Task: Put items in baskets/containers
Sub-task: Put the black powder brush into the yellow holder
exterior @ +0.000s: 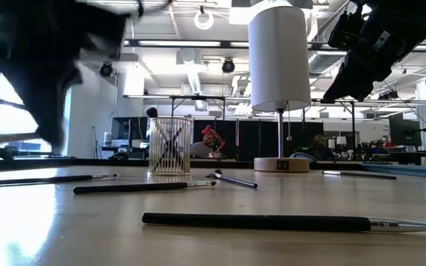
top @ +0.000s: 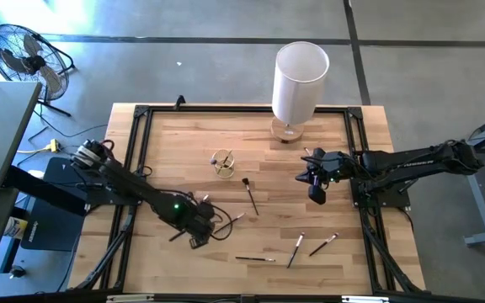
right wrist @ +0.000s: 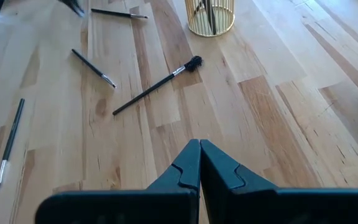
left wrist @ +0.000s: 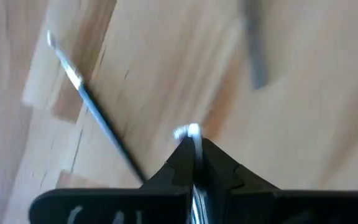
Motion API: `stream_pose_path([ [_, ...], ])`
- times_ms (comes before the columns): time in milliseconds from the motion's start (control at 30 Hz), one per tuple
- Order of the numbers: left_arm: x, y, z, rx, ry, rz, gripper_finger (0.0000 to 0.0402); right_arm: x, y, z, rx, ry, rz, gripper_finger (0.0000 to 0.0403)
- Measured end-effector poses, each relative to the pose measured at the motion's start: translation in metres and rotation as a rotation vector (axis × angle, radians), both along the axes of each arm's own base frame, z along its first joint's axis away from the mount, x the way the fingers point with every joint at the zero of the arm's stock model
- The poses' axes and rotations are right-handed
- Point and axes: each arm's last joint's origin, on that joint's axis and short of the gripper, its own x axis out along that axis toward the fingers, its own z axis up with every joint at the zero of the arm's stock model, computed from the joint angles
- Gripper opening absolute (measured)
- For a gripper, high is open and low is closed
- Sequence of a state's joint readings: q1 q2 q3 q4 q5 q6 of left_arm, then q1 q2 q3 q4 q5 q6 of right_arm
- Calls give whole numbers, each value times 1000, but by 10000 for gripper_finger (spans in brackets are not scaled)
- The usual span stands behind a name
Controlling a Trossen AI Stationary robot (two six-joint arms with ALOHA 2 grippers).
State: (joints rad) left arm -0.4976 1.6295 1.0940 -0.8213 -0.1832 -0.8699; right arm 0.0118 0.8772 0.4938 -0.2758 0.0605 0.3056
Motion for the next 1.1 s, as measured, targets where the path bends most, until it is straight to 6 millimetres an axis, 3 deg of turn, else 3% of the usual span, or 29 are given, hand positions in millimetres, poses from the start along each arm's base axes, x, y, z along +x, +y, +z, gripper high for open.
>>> stream_pose_path([
  [233, 1, 10, 59, 221, -274, 95, 2, 0, 0, 0, -9, 4, 18, 0],
  [500, -15, 38, 117, 627, -716, 388, 1, 0, 0, 0, -10, 0, 18, 0],
  [700, -3, 76, 129, 690, -727, 512, 1, 0, 0, 0, -13, -3, 20, 0],
  [933, 36, 127, 136, 631, -724, 373, 1, 0, 0, 0, -16, -3, 22, 0],
  [1100, 47, 159, 130, 577, -776, 292, 1, 0, 0, 0, -16, -3, 22, 0],
])
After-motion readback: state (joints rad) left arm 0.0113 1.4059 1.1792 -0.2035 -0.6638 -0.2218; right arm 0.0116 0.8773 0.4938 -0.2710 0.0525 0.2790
